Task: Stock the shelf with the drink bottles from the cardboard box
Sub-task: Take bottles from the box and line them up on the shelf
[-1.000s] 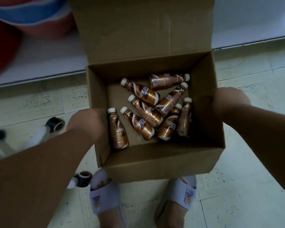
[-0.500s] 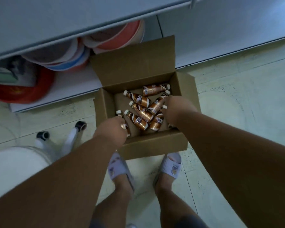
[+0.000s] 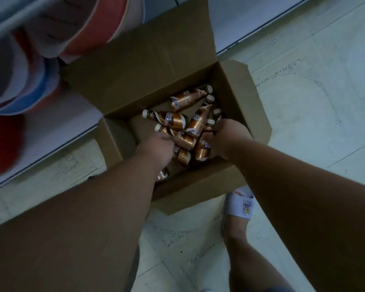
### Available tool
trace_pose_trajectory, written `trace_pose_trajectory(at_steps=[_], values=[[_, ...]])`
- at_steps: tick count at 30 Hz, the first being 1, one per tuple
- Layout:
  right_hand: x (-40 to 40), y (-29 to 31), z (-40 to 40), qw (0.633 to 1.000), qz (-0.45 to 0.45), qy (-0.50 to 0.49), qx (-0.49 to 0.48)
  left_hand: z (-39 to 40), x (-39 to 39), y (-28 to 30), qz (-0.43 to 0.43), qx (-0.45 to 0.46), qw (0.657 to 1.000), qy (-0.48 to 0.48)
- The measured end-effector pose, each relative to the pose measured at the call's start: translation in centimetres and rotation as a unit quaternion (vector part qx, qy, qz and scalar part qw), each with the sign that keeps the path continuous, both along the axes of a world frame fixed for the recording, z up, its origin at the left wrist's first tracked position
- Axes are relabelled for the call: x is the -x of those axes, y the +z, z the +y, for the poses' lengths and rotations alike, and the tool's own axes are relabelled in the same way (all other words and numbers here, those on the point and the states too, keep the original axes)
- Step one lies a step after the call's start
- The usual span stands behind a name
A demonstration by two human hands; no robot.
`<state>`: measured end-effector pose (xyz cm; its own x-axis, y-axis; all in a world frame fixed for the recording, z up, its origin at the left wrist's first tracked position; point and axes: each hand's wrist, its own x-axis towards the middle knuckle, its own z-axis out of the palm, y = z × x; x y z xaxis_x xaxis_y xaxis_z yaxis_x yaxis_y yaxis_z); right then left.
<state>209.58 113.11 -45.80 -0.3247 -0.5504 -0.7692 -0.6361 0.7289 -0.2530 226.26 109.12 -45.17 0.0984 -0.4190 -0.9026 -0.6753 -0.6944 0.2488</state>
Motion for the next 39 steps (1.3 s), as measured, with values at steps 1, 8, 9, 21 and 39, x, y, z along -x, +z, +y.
trace_pose_trajectory(at_steps=[1, 8, 9, 21, 39], values=[[-0.5, -1.5, -0.3, 1.0, -0.01, -0.014, 0.005, -0.9, -0.2, -1.5, 0.011, -0.009, 1.0, 0.005], [-2.8, -13.4, -4.5, 0.984, -0.006, -0.176, 0.002, -5.7, -2.3, -12.6, 0.015, -0.05, 0.991, 0.121], [-2.7, -15.0, -5.2, 0.985, 0.003, -0.17, -0.005, -6.3, -2.4, -14.4, 0.014, -0.049, 0.987, 0.149], [-0.8, -22.2, -6.0, 0.955, 0.07, -0.287, -0.02, -8.2, -0.5, -23.0, 0.015, -0.003, 0.984, 0.175], [-13.0, 6.1, -2.5, 0.818, -0.031, -0.448, 0.359, -7.3, -10.2, 4.9, 0.309, 0.349, 0.872, -0.153]])
